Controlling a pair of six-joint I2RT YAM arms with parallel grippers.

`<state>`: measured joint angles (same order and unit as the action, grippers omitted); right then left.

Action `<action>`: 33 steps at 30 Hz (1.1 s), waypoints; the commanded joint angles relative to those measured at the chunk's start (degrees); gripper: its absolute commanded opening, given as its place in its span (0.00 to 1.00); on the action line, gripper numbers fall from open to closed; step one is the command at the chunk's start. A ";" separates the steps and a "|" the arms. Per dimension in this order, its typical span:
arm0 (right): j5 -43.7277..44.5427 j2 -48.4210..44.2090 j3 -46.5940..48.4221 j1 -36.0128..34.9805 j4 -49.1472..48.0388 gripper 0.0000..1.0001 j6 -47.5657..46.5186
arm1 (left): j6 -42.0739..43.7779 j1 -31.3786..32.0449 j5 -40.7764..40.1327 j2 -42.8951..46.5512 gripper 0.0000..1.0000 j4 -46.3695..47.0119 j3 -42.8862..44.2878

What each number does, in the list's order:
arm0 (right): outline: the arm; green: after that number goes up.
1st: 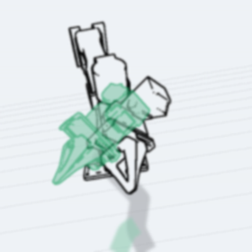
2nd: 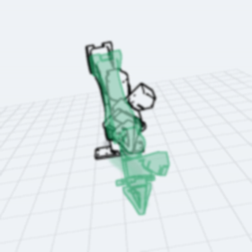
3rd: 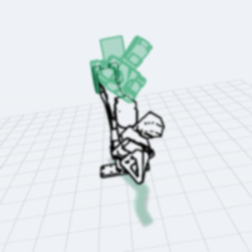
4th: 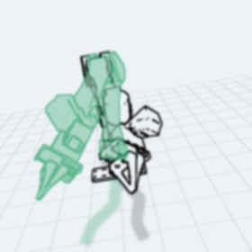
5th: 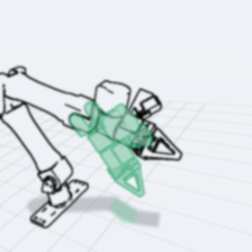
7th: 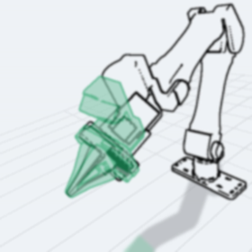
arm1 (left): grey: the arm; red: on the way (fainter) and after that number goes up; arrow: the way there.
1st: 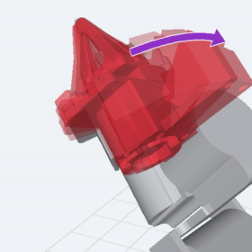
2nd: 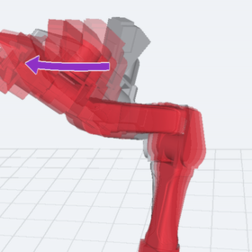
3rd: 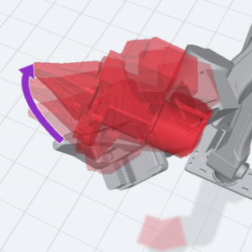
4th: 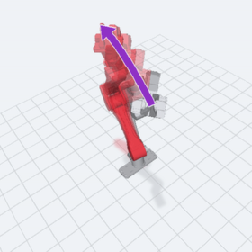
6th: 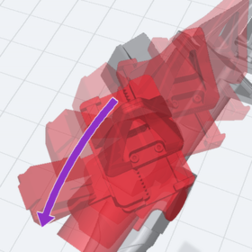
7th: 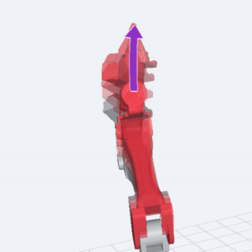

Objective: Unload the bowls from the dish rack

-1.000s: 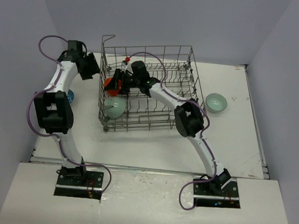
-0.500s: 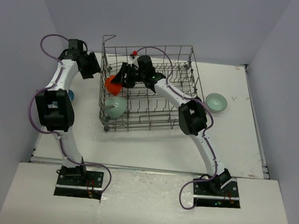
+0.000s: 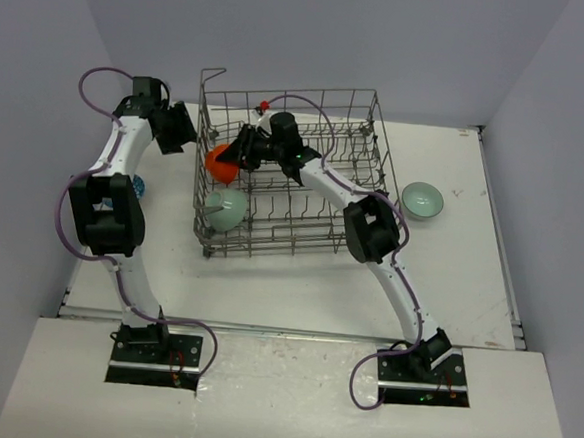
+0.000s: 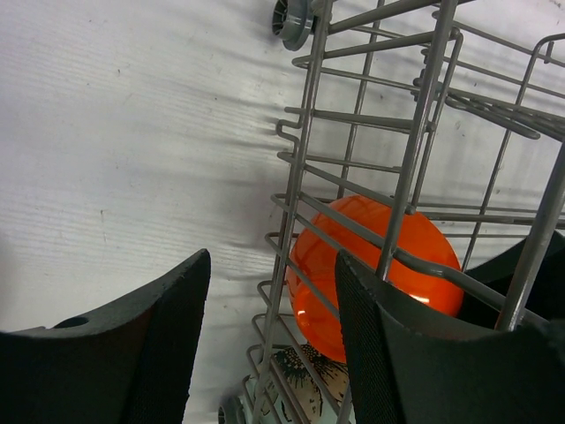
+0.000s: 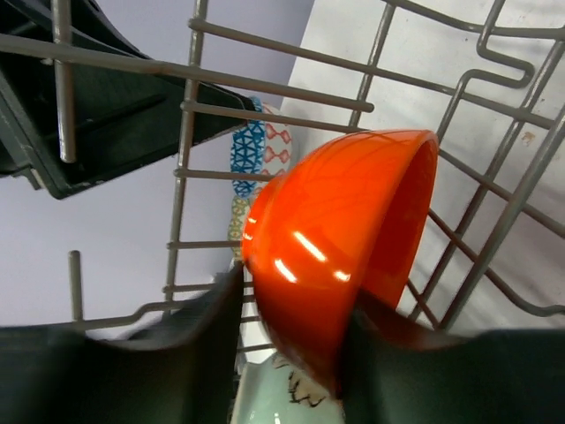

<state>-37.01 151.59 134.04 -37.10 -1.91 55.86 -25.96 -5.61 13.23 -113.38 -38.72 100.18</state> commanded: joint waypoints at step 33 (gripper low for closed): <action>-2.03 -33.95 -5.78 5.54 20.15 0.00 -13.02 | -0.15 -0.90 1.10 1.06 0.64 3.74 -0.34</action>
<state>-41.32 129.82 130.78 -35.83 6.00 52.42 -26.94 -6.57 15.84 -113.47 -36.49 99.48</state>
